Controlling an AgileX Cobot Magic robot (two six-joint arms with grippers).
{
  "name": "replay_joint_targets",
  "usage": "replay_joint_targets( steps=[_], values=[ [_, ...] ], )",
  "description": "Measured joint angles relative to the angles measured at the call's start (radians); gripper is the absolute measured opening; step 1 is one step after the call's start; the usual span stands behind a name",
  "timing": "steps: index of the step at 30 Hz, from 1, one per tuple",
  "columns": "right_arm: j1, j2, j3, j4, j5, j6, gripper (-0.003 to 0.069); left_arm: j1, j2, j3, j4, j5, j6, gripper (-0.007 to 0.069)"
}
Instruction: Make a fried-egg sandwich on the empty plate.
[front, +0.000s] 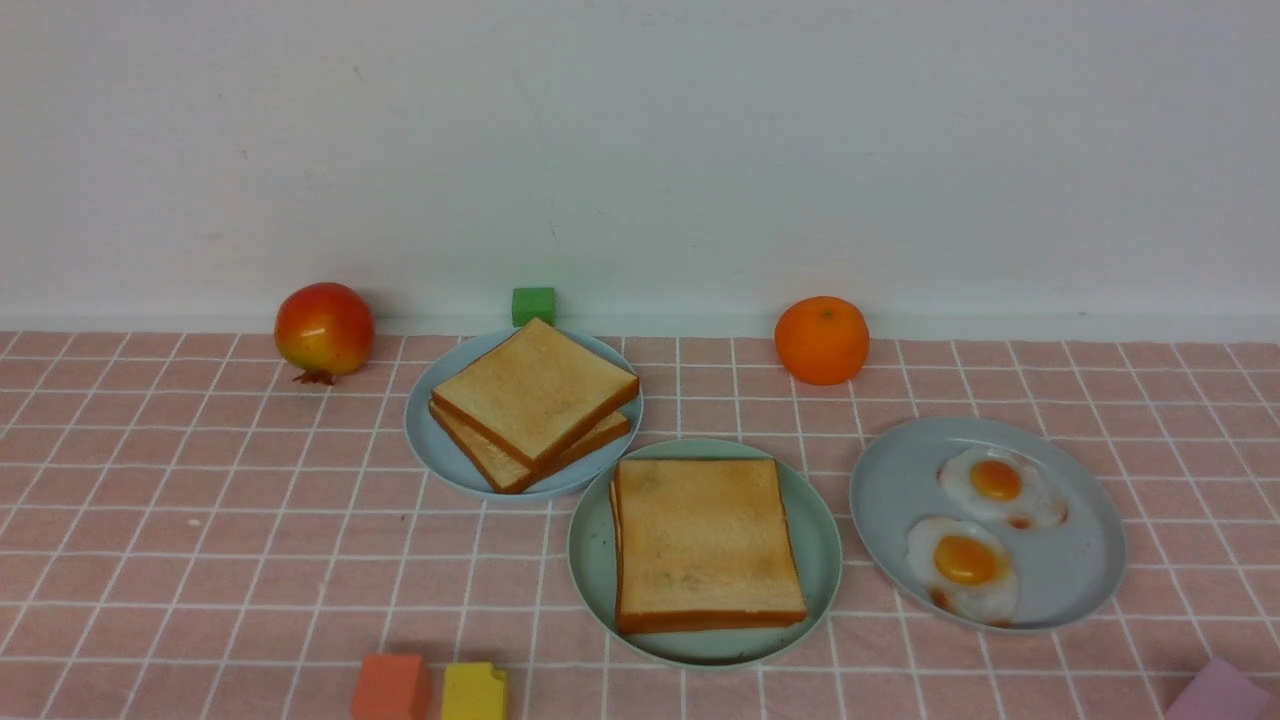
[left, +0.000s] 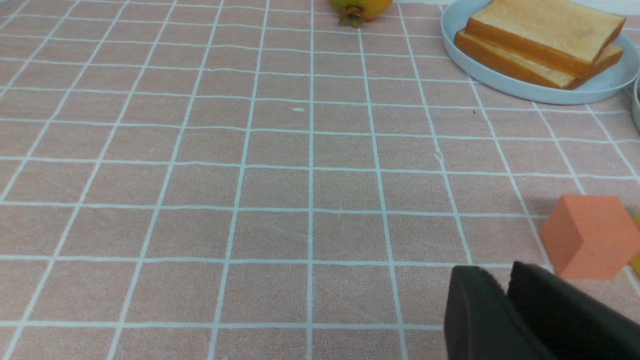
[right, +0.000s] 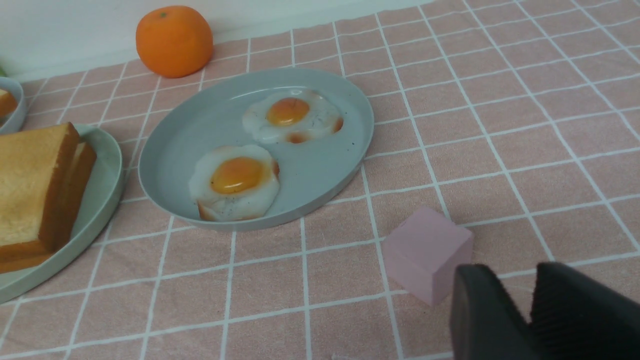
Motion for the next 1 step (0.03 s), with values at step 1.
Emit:
replay_joint_targets(
  steps=[1],
  values=[
    [0.0, 0.0, 0.0, 0.0, 0.0, 0.0, 0.0199, 0.0, 0.0, 0.0, 0.0, 0.0, 0.0, 0.0139]
  ],
)
